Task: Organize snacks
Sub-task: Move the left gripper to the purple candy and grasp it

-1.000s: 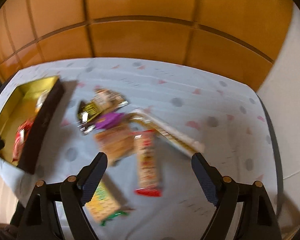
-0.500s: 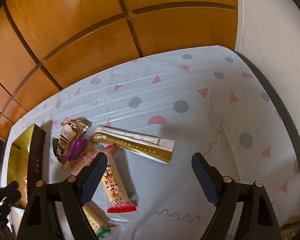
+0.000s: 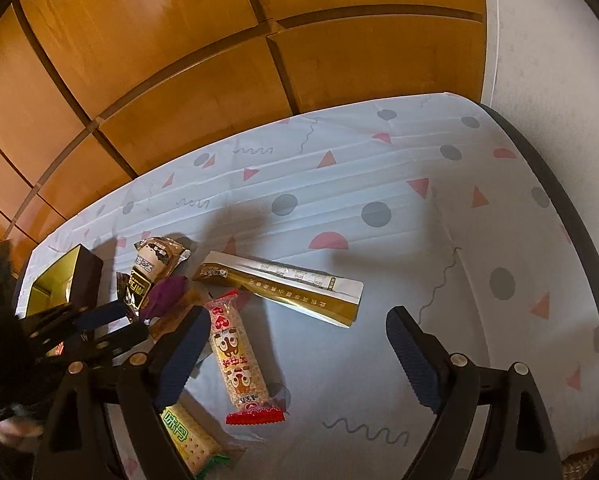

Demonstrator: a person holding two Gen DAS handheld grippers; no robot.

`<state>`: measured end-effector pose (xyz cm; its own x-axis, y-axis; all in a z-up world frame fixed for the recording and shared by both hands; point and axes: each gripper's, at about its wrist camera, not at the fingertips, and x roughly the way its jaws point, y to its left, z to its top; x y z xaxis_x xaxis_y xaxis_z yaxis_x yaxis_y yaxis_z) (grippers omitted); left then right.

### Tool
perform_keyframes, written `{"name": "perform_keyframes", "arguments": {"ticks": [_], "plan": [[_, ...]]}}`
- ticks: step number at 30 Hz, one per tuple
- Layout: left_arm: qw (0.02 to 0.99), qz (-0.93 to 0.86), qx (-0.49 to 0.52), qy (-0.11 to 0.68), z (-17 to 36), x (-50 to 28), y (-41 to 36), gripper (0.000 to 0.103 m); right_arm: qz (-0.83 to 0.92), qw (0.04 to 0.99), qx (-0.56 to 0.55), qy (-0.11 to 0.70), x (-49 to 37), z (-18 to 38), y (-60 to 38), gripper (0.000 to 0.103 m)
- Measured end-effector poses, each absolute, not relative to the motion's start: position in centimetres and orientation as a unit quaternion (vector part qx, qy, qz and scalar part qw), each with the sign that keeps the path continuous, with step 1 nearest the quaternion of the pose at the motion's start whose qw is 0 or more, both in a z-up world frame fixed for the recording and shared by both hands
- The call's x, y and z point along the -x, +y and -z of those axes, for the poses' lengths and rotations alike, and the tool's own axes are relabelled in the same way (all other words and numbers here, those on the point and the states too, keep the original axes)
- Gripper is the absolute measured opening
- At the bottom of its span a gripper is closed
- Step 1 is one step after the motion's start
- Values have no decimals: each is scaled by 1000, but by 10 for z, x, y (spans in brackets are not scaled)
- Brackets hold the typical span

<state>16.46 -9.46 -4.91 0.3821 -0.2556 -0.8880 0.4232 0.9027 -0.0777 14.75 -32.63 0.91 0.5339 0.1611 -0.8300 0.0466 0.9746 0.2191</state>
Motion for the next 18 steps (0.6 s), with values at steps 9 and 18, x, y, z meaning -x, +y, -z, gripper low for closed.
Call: {"name": "perform_keyframes", "arguments": {"ticks": [9,18], "plan": [[833,202,-58,512,66,-190,-87,28,-36,873,-109,473,-147,-12,-326,90],[859,212,-12,465,27,-130,-57,26,-20,874,-105,475,-148,-10,-329,90]]}}
